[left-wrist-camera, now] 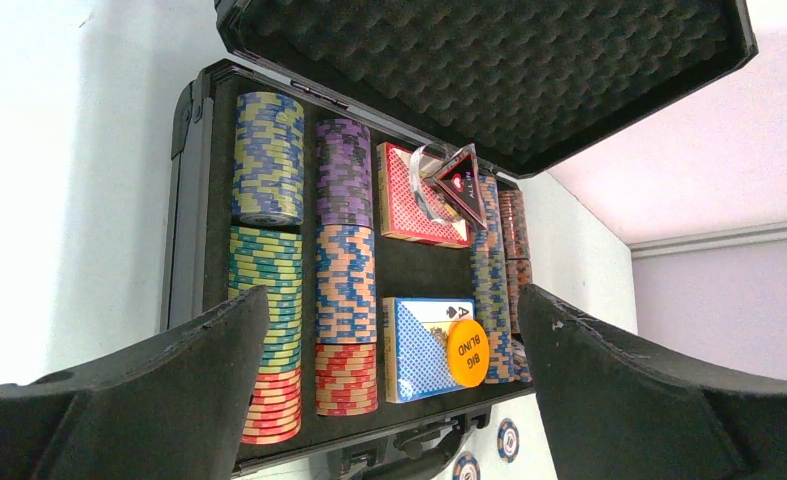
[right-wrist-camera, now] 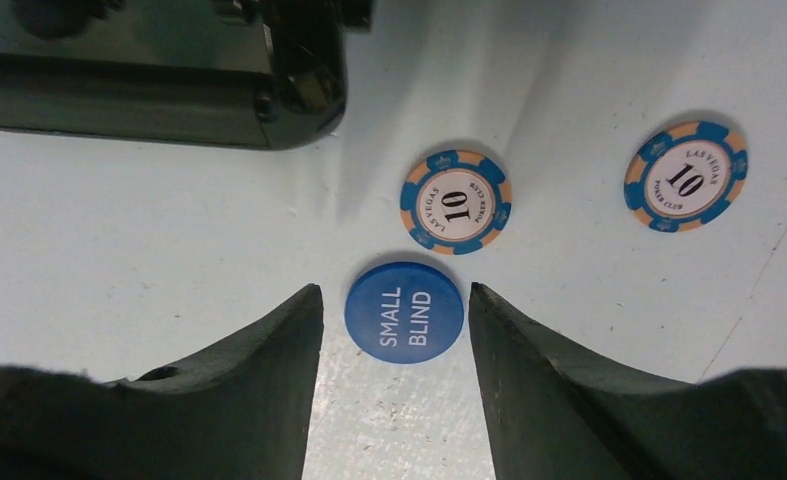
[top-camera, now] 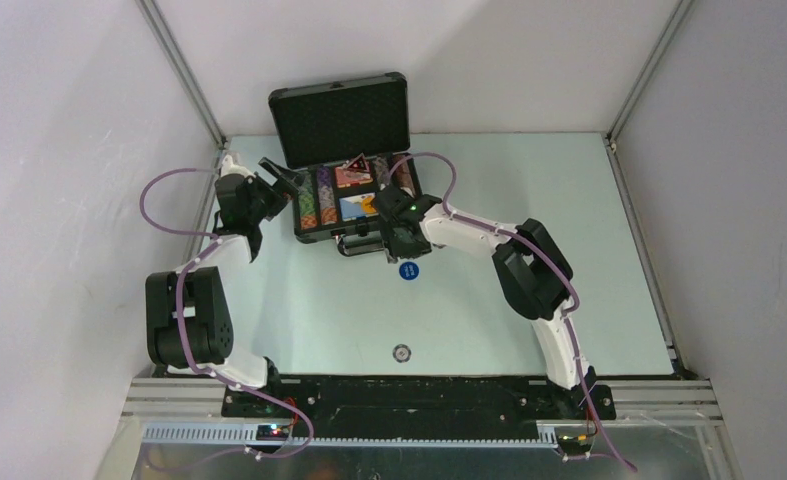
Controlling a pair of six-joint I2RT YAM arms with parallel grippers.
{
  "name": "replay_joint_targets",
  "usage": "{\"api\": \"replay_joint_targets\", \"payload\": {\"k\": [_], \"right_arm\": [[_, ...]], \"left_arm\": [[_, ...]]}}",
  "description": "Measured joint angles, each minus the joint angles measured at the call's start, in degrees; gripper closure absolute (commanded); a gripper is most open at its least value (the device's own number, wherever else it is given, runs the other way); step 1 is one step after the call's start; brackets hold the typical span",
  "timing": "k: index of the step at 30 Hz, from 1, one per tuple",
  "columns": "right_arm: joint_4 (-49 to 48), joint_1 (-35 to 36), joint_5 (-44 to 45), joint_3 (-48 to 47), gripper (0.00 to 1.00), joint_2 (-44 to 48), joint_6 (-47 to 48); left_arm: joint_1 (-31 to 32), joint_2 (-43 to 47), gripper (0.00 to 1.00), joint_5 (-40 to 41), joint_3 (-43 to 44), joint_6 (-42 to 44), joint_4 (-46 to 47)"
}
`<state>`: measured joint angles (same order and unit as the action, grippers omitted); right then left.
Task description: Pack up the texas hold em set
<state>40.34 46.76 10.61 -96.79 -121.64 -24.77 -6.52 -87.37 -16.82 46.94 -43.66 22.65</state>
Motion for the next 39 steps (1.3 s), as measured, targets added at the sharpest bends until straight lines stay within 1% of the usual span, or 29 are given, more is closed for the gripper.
{"api": "replay_joint_targets", "payload": {"k": [4, 9, 13, 18, 23, 24, 27, 29, 35, 39], "right_arm": [[-0.11, -0.11, -0.94, 1.86, 0.37, -1.05, -0.24], [-0.37, -0.13, -1.44, 2.45, 0.37, -1.79, -0.24], [-0.24, -0.09, -1.31, 2.45, 0.41, -1.79, -0.2], [0.04, 0.02, -0.9, 2.45, 0.5, -1.84, -0.17], [0.02, 0.07, -0.72, 2.45, 0.51, -1.86, -0.2], [0.0, 0.11, -0.59, 2.43, 0.5, -1.86, -0.2], [0.04, 0.15, -0.26, 2.43, 0.4, -1.86, -0.13], [0.33, 0.15, 0.11, 2.38, 0.37, -1.86, -0.07], [0.72, 0.13, 0.63, 2.45, 0.34, -1.73, -0.07], [-0.07, 0.11, -0.13, 4.72, 0.34, -0.33, -0.28]], "left_arm": [[0.0, 0.0, 0.02, 0.0, 0.0, -0.02, 0.0], [0.0, 0.0, 0.02, 0.0, 0.0, -0.02, 0.0], [0.0, 0.0, 0.02, 0.0, 0.0, -0.04, 0.0], [0.0, 0.0, 0.02, 0.0, 0.0, -0.04, 0.0], [0.0, 0.0, 0.02, -0.02, 0.0, -0.07, 0.0], [0.0, 0.0, 0.02, -0.02, 0.0, -0.04, 0.0], [0.0, 0.0, 0.02, -0.02, 0.0, -0.07, 0.0], [0.0, 0.0, 0.02, -0.02, 0.0, -0.07, 0.0], [0.0, 0.0, 0.02, -0.04, 0.0, -0.07, 0.0], [0.0, 0.0, 0.02, -0.04, 0.0, -0.09, 0.0]]}}
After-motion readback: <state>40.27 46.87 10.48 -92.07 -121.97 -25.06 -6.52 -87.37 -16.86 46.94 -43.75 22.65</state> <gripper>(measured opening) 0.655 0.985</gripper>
